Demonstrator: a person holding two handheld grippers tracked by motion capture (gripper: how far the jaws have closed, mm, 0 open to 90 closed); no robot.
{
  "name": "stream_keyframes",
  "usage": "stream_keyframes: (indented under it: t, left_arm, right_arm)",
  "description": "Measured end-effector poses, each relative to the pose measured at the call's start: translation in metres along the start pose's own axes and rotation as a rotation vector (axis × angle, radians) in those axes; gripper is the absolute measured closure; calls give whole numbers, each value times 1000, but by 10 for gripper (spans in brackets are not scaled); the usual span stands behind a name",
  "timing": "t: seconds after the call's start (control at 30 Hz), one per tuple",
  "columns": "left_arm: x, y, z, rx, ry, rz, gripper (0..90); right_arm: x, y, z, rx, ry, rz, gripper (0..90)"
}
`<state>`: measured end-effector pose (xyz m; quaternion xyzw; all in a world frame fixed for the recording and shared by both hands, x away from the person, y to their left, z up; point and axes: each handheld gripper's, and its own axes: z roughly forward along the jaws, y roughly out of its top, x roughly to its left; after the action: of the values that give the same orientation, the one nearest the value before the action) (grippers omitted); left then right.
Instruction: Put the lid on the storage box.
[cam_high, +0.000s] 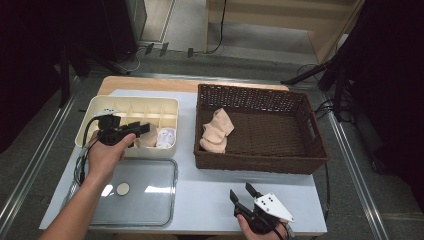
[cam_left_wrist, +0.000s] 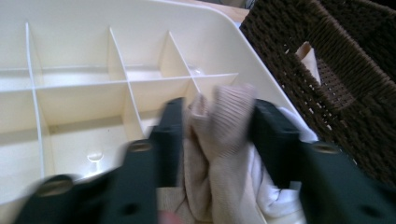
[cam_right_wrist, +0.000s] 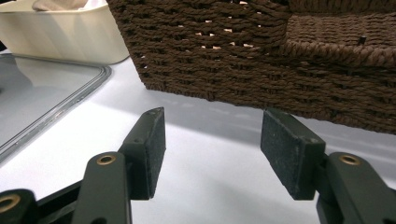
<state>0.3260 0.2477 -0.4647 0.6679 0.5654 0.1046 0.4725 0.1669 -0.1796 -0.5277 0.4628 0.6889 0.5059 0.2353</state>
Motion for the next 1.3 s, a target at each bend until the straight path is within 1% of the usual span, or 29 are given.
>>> stream_keyframes:
  t: [0.03, 0.07, 0.13, 0.17, 0.27, 0.3, 0.33, 0.37, 0.4, 0.43, 0.5, 0.53, 0.57, 0.6, 0.63, 0.67, 0.7, 0.73, 0.77, 0.8, 0.83, 0.87, 0.9, 0.97, 1.03, 1.1, 1.17, 1.23, 1.3]
  left_arm:
    - [-1, -2, 1, 14, -3, 10, 759]
    - [-2, -3, 1, 32, 0, 29, 795]
    - [-4, -5, 1, 65, 0, 47, 825]
    - [-5, -5, 1, 81, 4, 57, 825]
    - [-9, -9, 7, 165, 13, 93, 834]
    - [-10, -10, 9, 185, 26, 116, 835]
    - [-10, -9, 10, 194, 34, 118, 836]
    - [-11, -7, 11, 211, 38, 102, 834]
    - [-11, -7, 11, 211, 38, 102, 830]
    - [-11, -6, 11, 228, 34, 102, 830]
    - [-11, -7, 10, 203, 22, 85, 796]
    - [-10, -7, 9, 191, 2, 82, 758]
    - [-10, -7, 6, 173, 10, 89, 688]
    - [-11, -7, 3, 139, 14, 88, 645]
    - [-10, -6, -1, 92, 13, 73, 622]
    - [-9, -5, -4, 67, 13, 65, 598]
    - [-8, -4, -5, 33, 30, 56, 577]
    - [-7, -3, -7, 16, 42, 50, 569]
    - [-7, -2, -6, 10, 42, 37, 585]
    - [-6, -3, -4, 24, 38, 39, 613]
    - [-6, -4, -1, 48, 33, 47, 689]
    - [-6, -5, 1, 65, 31, 50, 689]
    - [-5, -6, 5, 87, 17, 45, 711]
    - [-7, -9, 11, 132, 11, 57, 806]
    - [-11, -10, 14, 162, 49, 98, 851]
    - [-13, -9, 15, 177, 73, 109, 862]
    - [-16, -10, 16, 176, 98, 138, 851]
    - [-17, -10, 16, 167, 95, 145, 836]
    - [-15, -11, 13, 141, 88, 129, 778]
  right_arm:
    - [0, 0, 0, 0, 1, 0, 413]
    - [0, 0, 0, 3, 0, -1, 413]
    - [0, -1, 1, 7, 1, -1, 413]
    - [0, -1, 1, 7, 1, -1, 413]
    - [1, -2, 2, 8, 3, -1, 413]
    - [1, -2, 2, 8, 4, -3, 413]
    - [1, -2, 2, 10, 5, -6, 413]
    - [1, -2, 2, 10, 4, -6, 413]
    - [1, -2, 2, 10, 4, -6, 413]
    - [1, -2, 2, 11, 2, -4, 413]
    - [1, -2, 2, 9, 2, -3, 413]
    - [1, -2, 2, 11, 1, 2, 413]
    - [0, -2, 1, 12, 3, 4, 413]
    - [0, -2, 1, 12, 3, 6, 413]
    - [-1, -2, 1, 13, 4, 7, 413]
    - [-1, -2, 1, 15, 4, 12, 413]
    - [-1, -2, 2, 15, 5, 13, 413]
    - [-1, -3, 2, 15, 6, 11, 413]
    - [0, -3, 3, 12, 6, 7, 413]
    - [0, -3, 3, 13, 9, 9, 413]
    - [2, -3, 3, 16, 11, 12, 413]
    - [2, -3, 3, 16, 11, 12, 413]
    - [2, -3, 3, 17, 12, 10, 412]
    - [2, -3, 4, 17, 12, 6, 412]
    - [2, -3, 4, 19, 11, 11, 413]
    - [1, -3, 4, 20, 10, 11, 412]
    - [0, -3, 4, 16, 8, 11, 412]
    - [0, -3, 3, 14, 8, 11, 411]
    - [-1, -3, 3, 12, 8, 16, 411]
